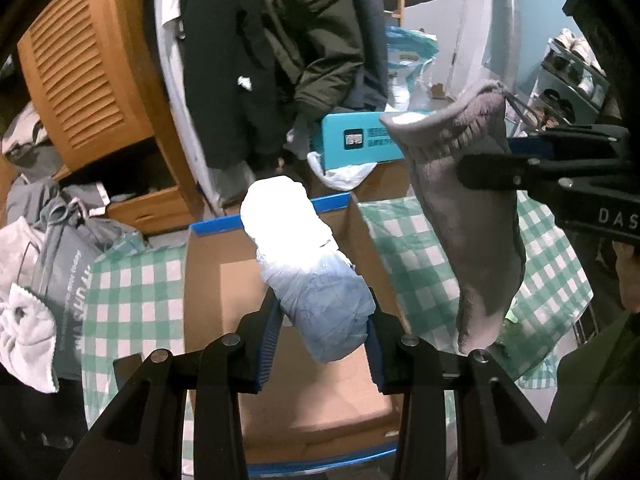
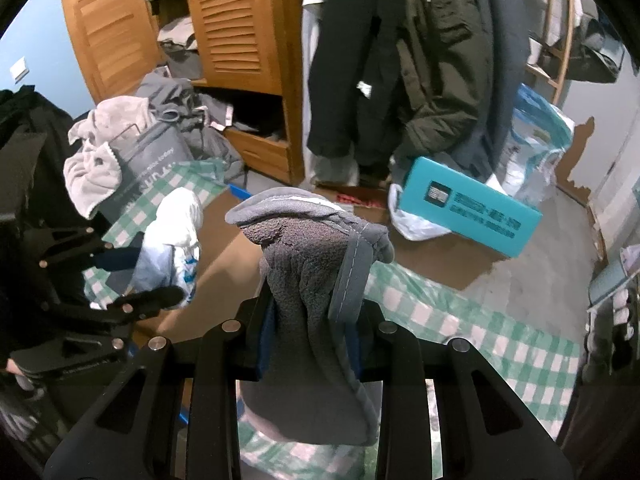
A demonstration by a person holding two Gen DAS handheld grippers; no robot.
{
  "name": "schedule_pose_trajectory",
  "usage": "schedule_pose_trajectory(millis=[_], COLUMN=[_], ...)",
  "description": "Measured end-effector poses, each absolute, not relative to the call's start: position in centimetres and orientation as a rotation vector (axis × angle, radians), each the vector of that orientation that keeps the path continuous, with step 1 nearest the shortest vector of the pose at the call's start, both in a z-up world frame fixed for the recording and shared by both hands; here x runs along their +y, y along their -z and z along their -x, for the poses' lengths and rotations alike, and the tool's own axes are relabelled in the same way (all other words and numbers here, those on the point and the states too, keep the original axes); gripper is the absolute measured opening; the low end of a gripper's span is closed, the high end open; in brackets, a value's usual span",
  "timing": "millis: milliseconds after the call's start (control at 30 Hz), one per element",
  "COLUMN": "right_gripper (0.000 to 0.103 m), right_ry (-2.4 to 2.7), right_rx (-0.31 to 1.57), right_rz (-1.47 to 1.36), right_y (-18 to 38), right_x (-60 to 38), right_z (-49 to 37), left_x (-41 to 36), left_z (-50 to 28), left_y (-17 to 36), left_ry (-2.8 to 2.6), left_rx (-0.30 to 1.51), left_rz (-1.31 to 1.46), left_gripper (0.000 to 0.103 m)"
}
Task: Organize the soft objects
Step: 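Lift both held items and carry them over the cardboard box, then open both tools to drop the mitten and rolled sock into the box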
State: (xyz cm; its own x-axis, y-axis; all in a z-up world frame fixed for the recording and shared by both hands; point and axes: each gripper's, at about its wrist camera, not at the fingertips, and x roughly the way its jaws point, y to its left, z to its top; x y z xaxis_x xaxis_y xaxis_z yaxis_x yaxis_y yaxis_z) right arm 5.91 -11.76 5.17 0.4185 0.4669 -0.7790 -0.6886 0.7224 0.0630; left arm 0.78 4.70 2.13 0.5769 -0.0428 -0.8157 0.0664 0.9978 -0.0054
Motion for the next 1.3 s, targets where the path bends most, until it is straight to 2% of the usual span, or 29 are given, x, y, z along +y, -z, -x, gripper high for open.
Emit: schedule_pose_trajectory(millis=[633,1100,1167,1267,1300], right_gripper=[0.028,0.028,0.033,0.046,0.047], right_ry=[-0.806,-0.833,-0.842,-0.849,-0.847], right_rx=[0.914,0.992,1.012,1.027,1.024], right_rz=[0.334,0.342,0.336,0.324,0.321], right_y=[-4.2,-1.6,-1.0,-0.6,-0.6], right_x=[-3.0,0.1,0.3,0.4,0.3], right_z=[-5.8,-6.1,-6.2,-6.4,-6.4], left_x=[10.8,12.3,12.2,11.9,11.8], left_z=[0.1,-0.2,-0.2,-0.3,-0.3], left_y=[-0.2,1.8,2.0,2.1,2.1], left_ry=[-0.003,-0.046,-0.057,-0.07,-0.075], left_rx=[0.989,1.039,1.047,1.052,1.052], left_rz=[0.041,0.045,0.037,0.01,0.003], left_gripper=[0.039,0.041,0.042,0.049,0.056])
